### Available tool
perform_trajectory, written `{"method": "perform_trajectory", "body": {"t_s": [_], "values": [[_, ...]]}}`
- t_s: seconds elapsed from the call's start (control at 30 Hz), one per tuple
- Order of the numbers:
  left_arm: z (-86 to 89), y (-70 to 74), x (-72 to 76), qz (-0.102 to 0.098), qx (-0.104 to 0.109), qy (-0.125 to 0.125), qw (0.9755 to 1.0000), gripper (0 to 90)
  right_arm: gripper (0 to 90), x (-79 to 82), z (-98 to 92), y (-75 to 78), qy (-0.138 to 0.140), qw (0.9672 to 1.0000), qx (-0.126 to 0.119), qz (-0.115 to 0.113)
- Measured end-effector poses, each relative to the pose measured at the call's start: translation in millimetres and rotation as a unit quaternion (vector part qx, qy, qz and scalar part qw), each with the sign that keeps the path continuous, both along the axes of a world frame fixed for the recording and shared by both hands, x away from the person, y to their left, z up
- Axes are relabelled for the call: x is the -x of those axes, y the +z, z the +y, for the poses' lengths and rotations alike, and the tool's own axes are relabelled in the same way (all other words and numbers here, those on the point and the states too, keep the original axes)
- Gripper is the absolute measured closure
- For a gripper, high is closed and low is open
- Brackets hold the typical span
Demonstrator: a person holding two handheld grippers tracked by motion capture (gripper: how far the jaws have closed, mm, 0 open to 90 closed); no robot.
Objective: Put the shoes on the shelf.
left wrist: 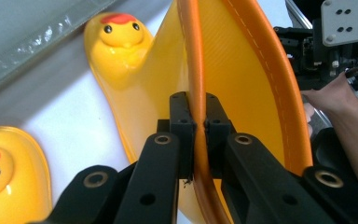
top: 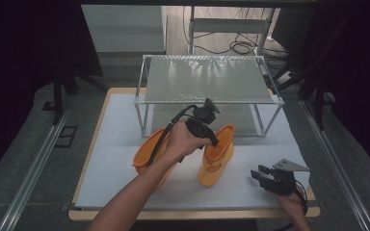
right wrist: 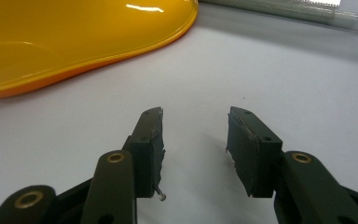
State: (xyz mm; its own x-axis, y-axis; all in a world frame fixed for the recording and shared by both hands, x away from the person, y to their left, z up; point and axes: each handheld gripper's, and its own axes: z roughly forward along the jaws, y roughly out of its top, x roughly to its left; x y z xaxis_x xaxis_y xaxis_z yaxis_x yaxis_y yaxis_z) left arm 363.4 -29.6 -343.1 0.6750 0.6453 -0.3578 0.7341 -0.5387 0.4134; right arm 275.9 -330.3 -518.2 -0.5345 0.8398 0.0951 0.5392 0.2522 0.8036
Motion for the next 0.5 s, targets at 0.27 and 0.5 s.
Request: {"method": "perform_trajectory", "body": {"t_s": [0.27, 0.5], "values": [[11.7, 16.3, 7.3, 0.002, 0.032, -0.011, 0.9994, 86.1, 55.7, 0.2, -2.1, 0.4, -0.004, 1.0000, -0.001, -0.002], [30.2, 33.5, 20.2, -0.012, 0.050, -0.017, 0.9985, 86.1, 55.8, 0.7, 0.1, -0.2, -0.003, 1.0000, 0.000, 0.001]]}}
